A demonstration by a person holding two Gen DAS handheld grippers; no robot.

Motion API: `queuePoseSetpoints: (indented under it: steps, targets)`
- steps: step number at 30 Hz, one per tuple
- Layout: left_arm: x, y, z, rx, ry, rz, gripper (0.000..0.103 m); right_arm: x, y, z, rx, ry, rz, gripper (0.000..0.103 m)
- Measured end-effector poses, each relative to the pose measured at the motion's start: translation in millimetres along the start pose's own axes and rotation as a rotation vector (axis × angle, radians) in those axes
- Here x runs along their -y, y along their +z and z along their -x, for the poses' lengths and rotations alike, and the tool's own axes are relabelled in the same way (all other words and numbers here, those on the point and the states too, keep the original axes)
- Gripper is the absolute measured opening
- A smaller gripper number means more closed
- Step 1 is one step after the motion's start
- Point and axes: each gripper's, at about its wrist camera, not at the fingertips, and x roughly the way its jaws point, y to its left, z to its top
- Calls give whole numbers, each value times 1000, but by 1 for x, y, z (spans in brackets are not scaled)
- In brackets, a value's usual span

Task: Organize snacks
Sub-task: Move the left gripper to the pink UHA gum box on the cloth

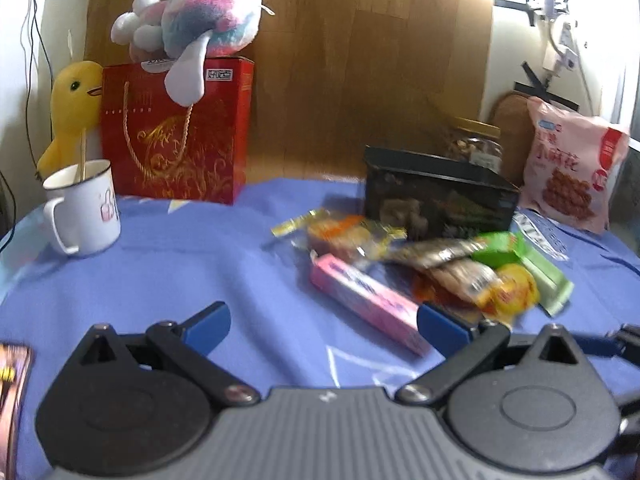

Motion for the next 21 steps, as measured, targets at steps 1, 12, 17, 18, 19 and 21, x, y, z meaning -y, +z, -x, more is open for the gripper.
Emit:
queuePoseSetpoints:
  steps: [1, 12, 17, 18, 19, 21]
  targets:
    - [-2, 4, -5, 4, -6, 3, 102, -4, 3, -7, -15, 18, 19, 66]
    - [-6, 16, -27, -2, -44, 49, 93, -24, 41, -95, -142, 100, 160, 27]
    - [-4, 16, -34, -43, -99, 58, 93, -10, 31, -63, -133, 159, 194, 26]
    - [-1, 14, -35, -55, -120, 54, 93, -4, 28, -52, -134, 177, 213, 26]
    - [3, 13, -35, -65, -142, 47, 92, 1, 24, -43, -141, 190, 230, 26]
    - [15, 8, -35, -92, -202, 33, 88, 14, 14, -20, -159, 200, 265, 26]
